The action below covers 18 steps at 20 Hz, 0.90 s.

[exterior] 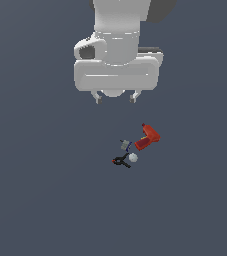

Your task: Pick up a designated object from a clutter of objects.

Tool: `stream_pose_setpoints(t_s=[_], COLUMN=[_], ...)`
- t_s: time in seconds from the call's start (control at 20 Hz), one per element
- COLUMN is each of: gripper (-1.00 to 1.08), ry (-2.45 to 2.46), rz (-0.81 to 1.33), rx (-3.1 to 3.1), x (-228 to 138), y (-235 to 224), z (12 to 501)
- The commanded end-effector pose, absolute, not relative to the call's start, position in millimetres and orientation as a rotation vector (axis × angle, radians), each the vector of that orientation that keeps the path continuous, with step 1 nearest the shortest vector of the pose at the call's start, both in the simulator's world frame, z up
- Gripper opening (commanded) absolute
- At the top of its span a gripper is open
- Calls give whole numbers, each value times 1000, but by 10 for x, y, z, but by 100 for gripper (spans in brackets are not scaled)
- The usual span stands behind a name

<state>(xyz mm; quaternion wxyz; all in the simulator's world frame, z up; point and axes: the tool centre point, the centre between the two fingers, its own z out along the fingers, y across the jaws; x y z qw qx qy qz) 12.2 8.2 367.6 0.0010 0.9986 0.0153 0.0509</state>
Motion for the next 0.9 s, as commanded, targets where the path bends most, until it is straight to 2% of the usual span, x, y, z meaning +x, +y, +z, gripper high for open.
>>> stream_pose_setpoints(t_s=[0.0, 0.85], gripper=[100, 100], ry=[48, 13], rz=[160, 164], rx=[3135, 3173], x=[122, 135], y=[82, 206], z=[3677, 3716])
